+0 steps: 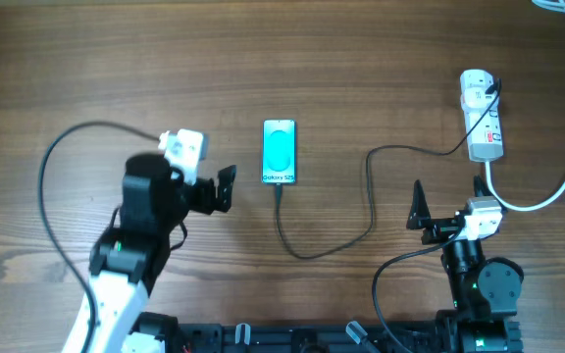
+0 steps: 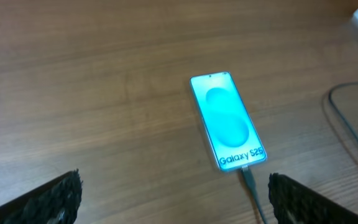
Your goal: Plug charger to phone and switch on socket
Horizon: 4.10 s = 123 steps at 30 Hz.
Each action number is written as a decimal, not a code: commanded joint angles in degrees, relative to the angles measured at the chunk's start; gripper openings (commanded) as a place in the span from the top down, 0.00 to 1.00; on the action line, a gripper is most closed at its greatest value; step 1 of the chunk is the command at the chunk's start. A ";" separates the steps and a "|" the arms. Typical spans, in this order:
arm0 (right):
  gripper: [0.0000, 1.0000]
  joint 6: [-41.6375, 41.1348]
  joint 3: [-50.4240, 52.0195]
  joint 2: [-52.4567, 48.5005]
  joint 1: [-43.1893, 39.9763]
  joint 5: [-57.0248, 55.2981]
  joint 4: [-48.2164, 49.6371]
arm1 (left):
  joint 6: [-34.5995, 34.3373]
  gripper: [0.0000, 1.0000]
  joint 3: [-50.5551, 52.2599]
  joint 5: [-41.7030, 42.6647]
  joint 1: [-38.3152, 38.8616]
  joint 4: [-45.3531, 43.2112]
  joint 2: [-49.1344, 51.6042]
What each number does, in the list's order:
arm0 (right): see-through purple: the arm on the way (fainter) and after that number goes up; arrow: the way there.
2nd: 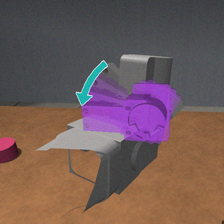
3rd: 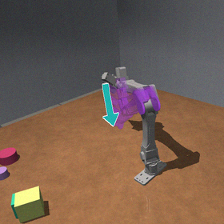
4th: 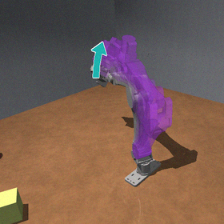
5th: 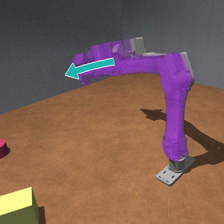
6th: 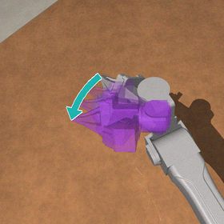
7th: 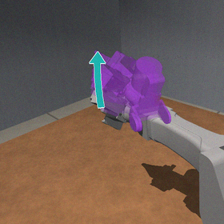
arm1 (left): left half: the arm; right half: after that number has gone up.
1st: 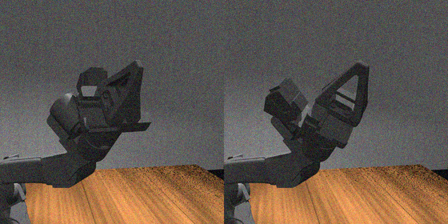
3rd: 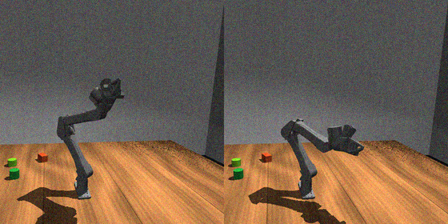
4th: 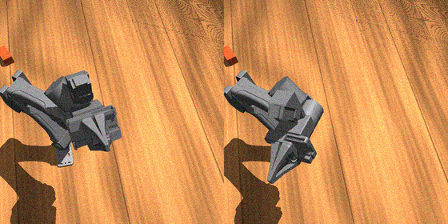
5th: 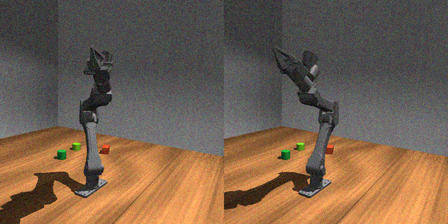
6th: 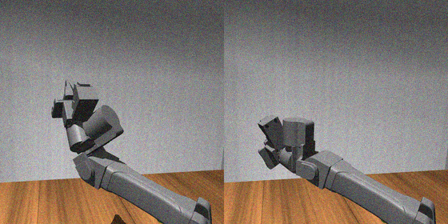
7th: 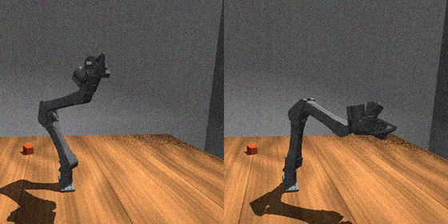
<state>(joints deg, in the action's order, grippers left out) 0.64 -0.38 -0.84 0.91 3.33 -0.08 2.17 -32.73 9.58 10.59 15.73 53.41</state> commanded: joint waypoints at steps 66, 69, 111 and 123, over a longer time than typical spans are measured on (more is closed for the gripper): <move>0.00 -0.79 0.09 0.57 -0.28 -0.74 0.20 | 1.90 0.00 32.41 -5.81 -12.31 -11.52 -53.27; 0.00 -0.79 0.09 0.57 -0.28 -0.76 0.20 | 1.90 0.00 32.41 -5.81 -12.31 -11.52 -53.24; 0.00 -0.79 0.09 0.57 -0.28 -0.74 0.20 | 1.92 0.00 32.41 -5.81 -12.31 -11.54 -53.24; 0.00 -0.79 0.09 0.57 -0.28 -0.76 0.20 | 1.90 0.00 32.41 -5.81 -12.31 -11.54 -53.24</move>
<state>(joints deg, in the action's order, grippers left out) 0.64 -0.38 -0.82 0.91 3.33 -0.10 2.96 -0.67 3.70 -1.26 4.05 0.80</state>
